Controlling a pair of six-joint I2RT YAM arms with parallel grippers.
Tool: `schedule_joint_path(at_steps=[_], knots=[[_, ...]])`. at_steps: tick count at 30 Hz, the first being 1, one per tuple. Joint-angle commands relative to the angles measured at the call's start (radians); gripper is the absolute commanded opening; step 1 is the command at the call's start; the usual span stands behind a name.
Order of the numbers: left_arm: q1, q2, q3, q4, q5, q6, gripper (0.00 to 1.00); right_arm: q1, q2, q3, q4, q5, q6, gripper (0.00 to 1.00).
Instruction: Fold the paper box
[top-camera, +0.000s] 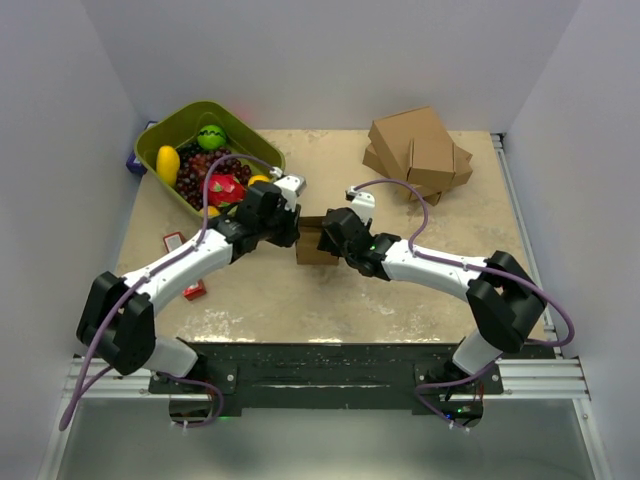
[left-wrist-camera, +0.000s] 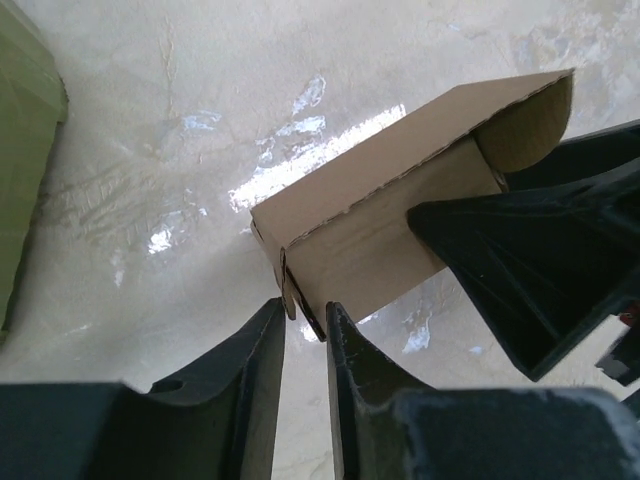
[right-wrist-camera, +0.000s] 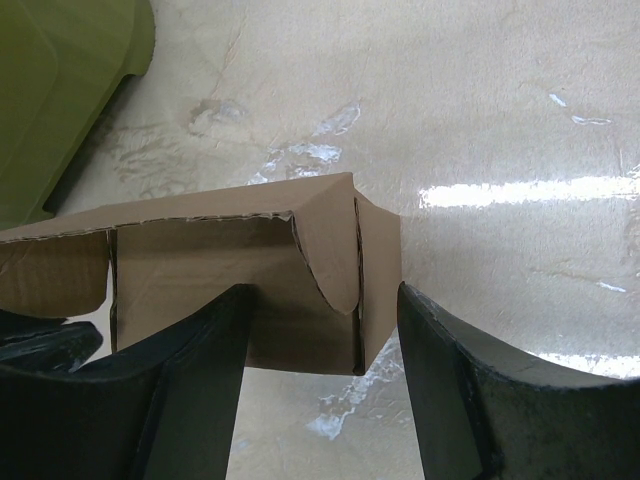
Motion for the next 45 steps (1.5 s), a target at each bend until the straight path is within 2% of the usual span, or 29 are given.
schedule_joint_path(at_steps=[1,2,5,19,21,25,26,29,45], knots=[[-0.001,-0.068,0.073,0.001,-0.024,-0.002,0.31,-0.010,0.011,-0.027,-0.143,0.052,-0.034,0.62],[0.001,-0.076,0.074,0.004,-0.034,-0.003,0.35,-0.010,0.011,-0.027,-0.142,0.052,-0.034,0.62],[0.007,-0.079,0.082,-0.004,-0.059,0.004,0.37,-0.011,0.010,-0.027,-0.142,0.051,-0.032,0.62],[0.012,-0.010,0.081,-0.049,-0.007,0.019,0.31,-0.010,0.013,-0.033,-0.139,0.051,-0.031,0.62],[0.012,0.000,0.078,-0.044,0.004,0.022,0.24,-0.010,0.011,-0.032,-0.137,0.049,-0.032,0.63],[0.012,0.007,0.064,-0.007,0.024,0.030,0.00,-0.010,-0.010,-0.035,-0.131,0.026,-0.035,0.68],[0.012,0.008,0.061,-0.003,0.025,0.031,0.00,-0.010,-0.018,-0.035,-0.128,0.014,-0.035,0.74],[0.012,0.022,0.062,-0.002,0.030,0.043,0.00,-0.011,-0.050,-0.036,-0.122,-0.006,-0.026,0.79],[0.012,0.031,0.064,-0.001,0.053,0.051,0.00,-0.011,-0.127,-0.064,-0.024,-0.130,0.075,0.89]])
